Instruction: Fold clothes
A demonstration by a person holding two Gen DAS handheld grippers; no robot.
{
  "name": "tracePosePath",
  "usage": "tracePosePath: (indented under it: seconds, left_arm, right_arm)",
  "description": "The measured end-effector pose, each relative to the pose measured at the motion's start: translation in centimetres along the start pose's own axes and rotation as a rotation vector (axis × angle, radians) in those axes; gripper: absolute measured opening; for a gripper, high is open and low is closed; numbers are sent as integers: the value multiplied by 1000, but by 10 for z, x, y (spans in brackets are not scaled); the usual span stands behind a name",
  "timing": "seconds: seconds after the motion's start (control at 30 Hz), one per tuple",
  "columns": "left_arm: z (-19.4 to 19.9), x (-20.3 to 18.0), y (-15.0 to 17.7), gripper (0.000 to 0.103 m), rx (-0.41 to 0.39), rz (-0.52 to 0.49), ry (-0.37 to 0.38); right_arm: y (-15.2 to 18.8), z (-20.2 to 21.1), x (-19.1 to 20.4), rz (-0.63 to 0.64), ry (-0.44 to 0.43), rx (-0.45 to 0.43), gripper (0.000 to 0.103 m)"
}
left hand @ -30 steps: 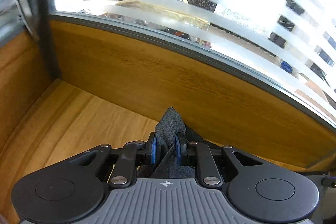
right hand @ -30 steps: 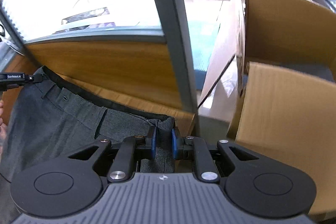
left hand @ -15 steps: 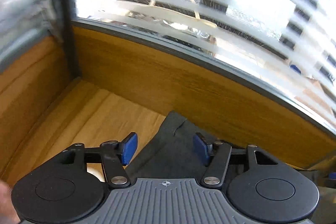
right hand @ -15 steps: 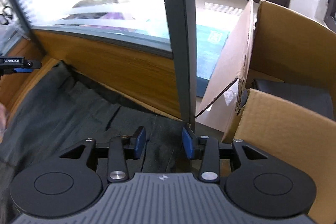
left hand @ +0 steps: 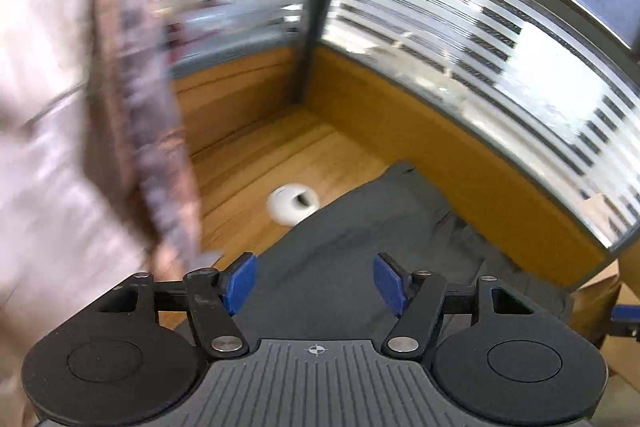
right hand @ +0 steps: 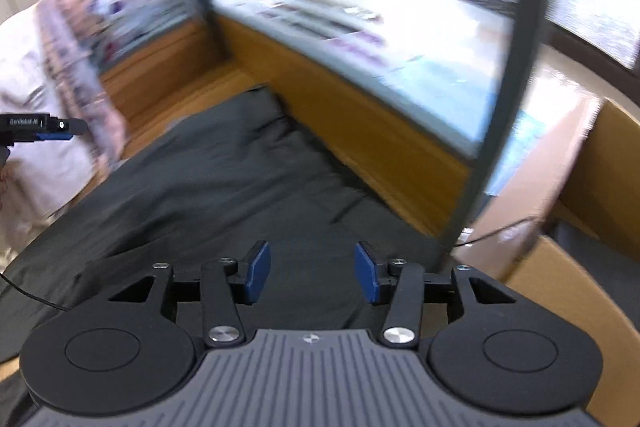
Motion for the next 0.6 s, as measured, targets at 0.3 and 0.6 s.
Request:
tracePosePath:
  seconds: [0.3,0.6]
  left_arm:
    - [95,69,88,70,-35,182,-131]
    - [164,138,163,71,-24,286,-237]
  right_arm:
    - [10,-17,83,126,-165,61,53]
    - [17,-27,157,212,-228,86,53]
Point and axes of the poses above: each gripper's, at about its wrist camera, not at the fingertips, and z roughly against the way its jaws point, x to its left, y to its underside, the point moved 9 cm from there along -z, roughly the way its jaws point, and after that the axes turned 10 degrees about z, right-handed, at the moved point
